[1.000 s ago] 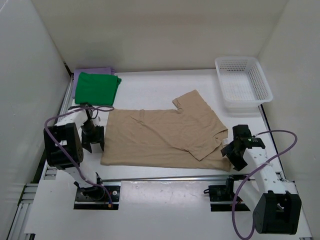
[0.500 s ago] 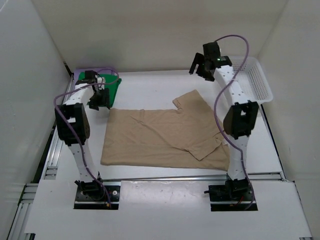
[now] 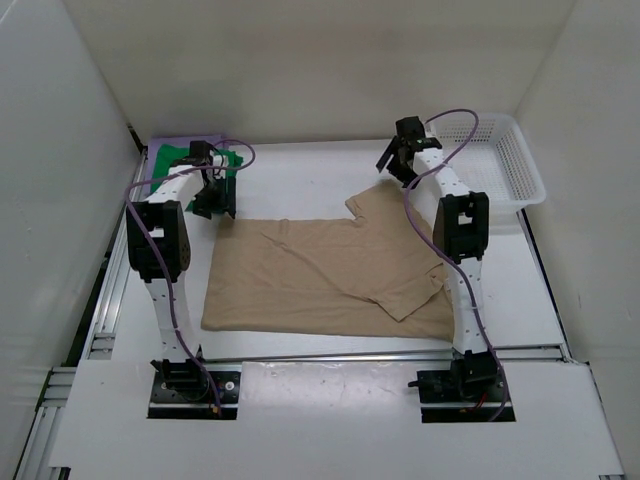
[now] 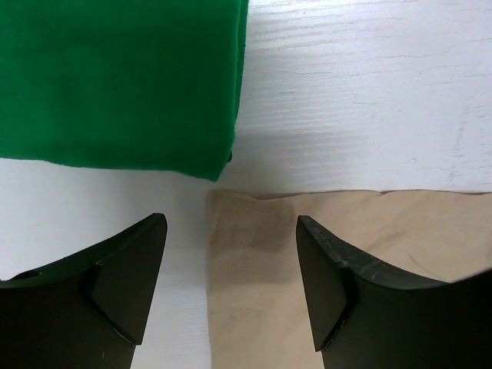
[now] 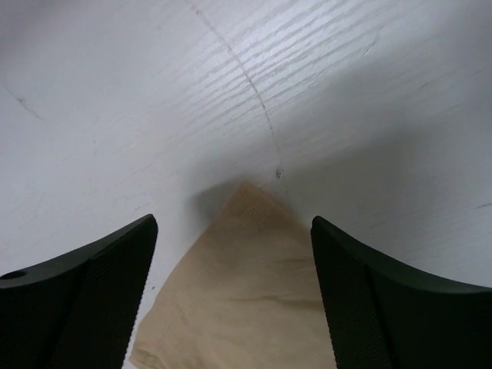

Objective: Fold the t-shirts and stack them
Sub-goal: Grap the side of the flattened tshirt furthest away from the robot with both arms

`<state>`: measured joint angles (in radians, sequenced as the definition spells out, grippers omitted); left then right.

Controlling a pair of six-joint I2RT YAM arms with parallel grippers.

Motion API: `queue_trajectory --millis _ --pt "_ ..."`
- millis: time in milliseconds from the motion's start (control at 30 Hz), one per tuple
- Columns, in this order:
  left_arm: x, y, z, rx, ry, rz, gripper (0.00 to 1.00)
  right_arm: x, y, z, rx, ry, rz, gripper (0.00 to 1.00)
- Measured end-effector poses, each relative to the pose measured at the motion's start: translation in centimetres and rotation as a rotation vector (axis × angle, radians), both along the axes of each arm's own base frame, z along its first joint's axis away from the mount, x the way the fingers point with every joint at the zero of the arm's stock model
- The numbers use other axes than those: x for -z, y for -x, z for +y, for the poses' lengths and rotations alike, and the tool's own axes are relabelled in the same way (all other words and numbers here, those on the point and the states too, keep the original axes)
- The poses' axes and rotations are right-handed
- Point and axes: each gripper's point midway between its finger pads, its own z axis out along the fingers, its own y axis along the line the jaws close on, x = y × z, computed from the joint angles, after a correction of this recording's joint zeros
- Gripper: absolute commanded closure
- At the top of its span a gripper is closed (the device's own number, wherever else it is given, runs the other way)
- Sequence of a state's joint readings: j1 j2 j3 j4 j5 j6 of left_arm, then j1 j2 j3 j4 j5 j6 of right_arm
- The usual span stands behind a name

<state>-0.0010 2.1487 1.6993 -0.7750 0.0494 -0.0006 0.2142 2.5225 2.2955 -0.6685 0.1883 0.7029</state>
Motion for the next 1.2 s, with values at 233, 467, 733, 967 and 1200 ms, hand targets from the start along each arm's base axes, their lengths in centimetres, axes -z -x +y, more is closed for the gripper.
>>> queue_trajectory --millis 233,467,733,967,1200 --pt "0.8 0.1 -0.5 0.011 0.018 0.015 0.21 1.7 -0.1 1.5 0.021 -0.014 0.018 0.57" --pt "1.6 -0.1 -1.2 0.026 0.041 0.021 0.29 2.4 -0.4 1.6 0.046 -0.103 0.042 1.0" --pt "1.9 0.0 -1.8 0.037 0.076 0.024 0.9 2.3 0.9 1.8 0.012 -0.131 0.05 1.0" --pt "1.8 0.9 -1.7 0.036 0.061 0.022 0.9 0.2 6.0 2.5 -0.103 -0.156 0.107 1.0" --pt "0.2 4.0 -1.8 0.043 -0.032 0.033 0.9 -9.8 14.8 2.3 -0.223 -0.183 -0.025 1.0"
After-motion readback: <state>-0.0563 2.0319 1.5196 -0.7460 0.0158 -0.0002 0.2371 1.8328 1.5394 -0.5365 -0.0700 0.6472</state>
